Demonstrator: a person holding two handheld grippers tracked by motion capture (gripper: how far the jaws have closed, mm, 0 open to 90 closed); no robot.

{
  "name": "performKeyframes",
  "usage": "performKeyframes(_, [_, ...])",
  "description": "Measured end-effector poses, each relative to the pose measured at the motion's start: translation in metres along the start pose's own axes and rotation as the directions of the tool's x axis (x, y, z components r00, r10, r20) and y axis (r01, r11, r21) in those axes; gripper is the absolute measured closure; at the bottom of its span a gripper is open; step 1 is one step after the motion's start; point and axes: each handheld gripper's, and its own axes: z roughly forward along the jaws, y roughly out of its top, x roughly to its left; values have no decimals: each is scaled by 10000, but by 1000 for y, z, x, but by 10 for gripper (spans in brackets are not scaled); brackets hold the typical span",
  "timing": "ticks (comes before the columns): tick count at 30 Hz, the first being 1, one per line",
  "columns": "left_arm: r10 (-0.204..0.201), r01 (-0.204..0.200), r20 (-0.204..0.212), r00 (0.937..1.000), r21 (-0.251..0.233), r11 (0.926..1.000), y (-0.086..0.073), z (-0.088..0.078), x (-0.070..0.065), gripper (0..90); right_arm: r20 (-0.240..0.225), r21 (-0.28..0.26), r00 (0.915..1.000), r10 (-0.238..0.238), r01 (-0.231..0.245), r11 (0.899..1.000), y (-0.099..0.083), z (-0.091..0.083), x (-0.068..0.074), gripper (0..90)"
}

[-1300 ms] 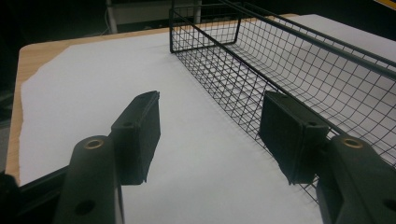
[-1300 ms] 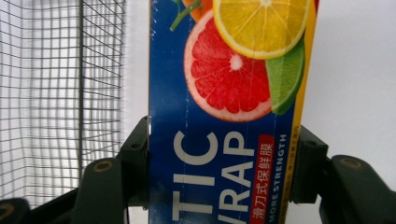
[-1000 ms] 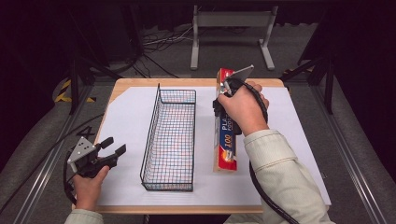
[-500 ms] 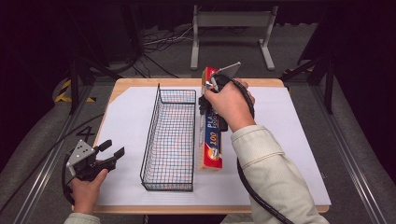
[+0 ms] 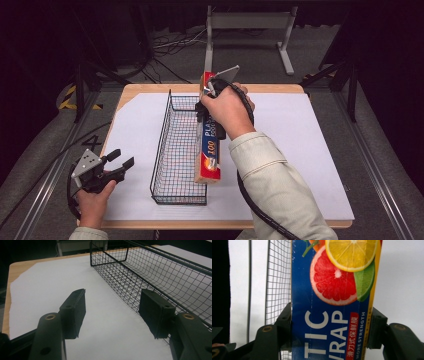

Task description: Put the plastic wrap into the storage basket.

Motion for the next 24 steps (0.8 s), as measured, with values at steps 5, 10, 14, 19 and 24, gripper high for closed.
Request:
performKeyframes(5, [24, -24, -3, 10000, 38, 10000, 0, 2, -1, 385, -180, -83, 9998, -97, 96, 9999, -1, 10, 10, 409])
performKeyframes(10, [-19, 19, -25, 10000, -16, 10000, 0, 1, 1, 385, -114, -73, 9999, -4, 4, 10000, 0, 22, 16, 409])
performKeyframes(14, [-26, 26, -31, 10000, -10, 10000, 0, 2, 1, 384, 214, -239, 9997, -74, 79, 9997, 0, 30, 20, 408])
performKeyframes(19, [-16, 16, -23, 10000, 2, 10000, 0, 2, 1, 384, 368, -480, 9993, -34, 52, 9988, 0, 40, 22, 408])
performKeyframes(24, [-49, 49, -41, 10000, -28, 10000, 0, 2, 2, 384, 369, -518, 9993, 7, 12, 9987, -2, 49, 22, 408])
